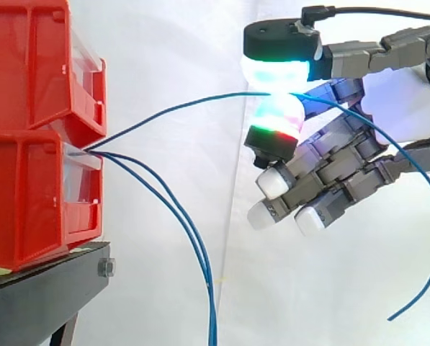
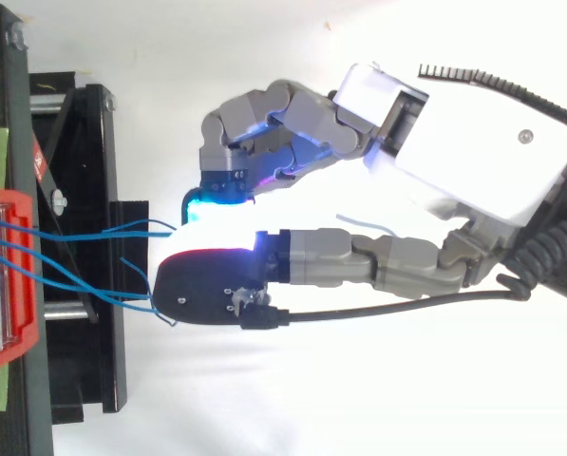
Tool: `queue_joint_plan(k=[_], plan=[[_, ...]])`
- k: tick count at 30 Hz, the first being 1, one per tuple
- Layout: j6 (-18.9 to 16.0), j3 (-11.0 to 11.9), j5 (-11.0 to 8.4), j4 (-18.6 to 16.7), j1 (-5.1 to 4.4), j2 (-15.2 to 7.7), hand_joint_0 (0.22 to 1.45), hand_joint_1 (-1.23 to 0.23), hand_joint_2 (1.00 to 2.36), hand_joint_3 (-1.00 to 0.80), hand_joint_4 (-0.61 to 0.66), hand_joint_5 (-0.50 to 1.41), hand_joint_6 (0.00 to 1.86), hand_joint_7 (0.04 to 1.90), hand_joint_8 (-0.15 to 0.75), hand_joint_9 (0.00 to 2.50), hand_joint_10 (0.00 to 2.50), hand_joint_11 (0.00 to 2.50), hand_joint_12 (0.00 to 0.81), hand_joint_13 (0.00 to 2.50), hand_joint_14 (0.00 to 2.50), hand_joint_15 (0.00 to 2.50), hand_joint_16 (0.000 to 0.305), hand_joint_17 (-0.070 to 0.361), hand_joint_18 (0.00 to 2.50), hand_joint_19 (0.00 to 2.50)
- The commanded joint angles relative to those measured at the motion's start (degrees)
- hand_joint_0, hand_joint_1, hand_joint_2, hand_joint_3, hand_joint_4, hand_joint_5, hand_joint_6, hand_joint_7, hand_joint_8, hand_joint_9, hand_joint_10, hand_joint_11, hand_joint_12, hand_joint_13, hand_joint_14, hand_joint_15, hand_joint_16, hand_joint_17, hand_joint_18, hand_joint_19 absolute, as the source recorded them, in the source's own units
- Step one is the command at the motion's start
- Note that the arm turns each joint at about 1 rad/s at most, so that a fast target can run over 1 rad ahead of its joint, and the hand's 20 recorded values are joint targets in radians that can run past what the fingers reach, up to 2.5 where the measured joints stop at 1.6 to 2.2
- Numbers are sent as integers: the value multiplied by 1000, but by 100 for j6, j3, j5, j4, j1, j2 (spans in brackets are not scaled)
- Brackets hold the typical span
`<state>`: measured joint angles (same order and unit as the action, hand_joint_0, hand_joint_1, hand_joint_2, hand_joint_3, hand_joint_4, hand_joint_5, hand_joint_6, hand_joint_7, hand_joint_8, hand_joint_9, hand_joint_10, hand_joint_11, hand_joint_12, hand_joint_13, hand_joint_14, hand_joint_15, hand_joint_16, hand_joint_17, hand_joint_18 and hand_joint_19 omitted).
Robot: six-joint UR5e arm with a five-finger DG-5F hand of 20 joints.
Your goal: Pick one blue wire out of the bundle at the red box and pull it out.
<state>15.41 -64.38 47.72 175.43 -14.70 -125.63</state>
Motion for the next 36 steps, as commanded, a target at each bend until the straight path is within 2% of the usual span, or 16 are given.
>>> queue_joint_plan(k=[1,5,12,13,36], plan=[[15,-4,0,0,2,-5,590,-733,1020,-90,222,-124,919,1283,393,955,17,678,479,602,10,298,64,144,724,474],[15,-4,0,0,2,-5,597,-744,1020,-29,204,-123,922,1317,398,964,17,678,486,617,10,300,66,148,740,468],[15,-4,0,0,2,-5,604,-731,1000,57,83,-114,933,1286,415,998,17,661,528,648,11,314,75,170,790,453],[15,-4,0,0,2,-5,595,-724,1040,52,72,-113,934,1285,417,1002,15,651,529,649,9,317,76,170,788,453],[32,-4,0,9,2,-5,582,-697,1138,32,38,-113,934,1288,413,1010,15,646,527,647,9,324,74,167,769,457]])
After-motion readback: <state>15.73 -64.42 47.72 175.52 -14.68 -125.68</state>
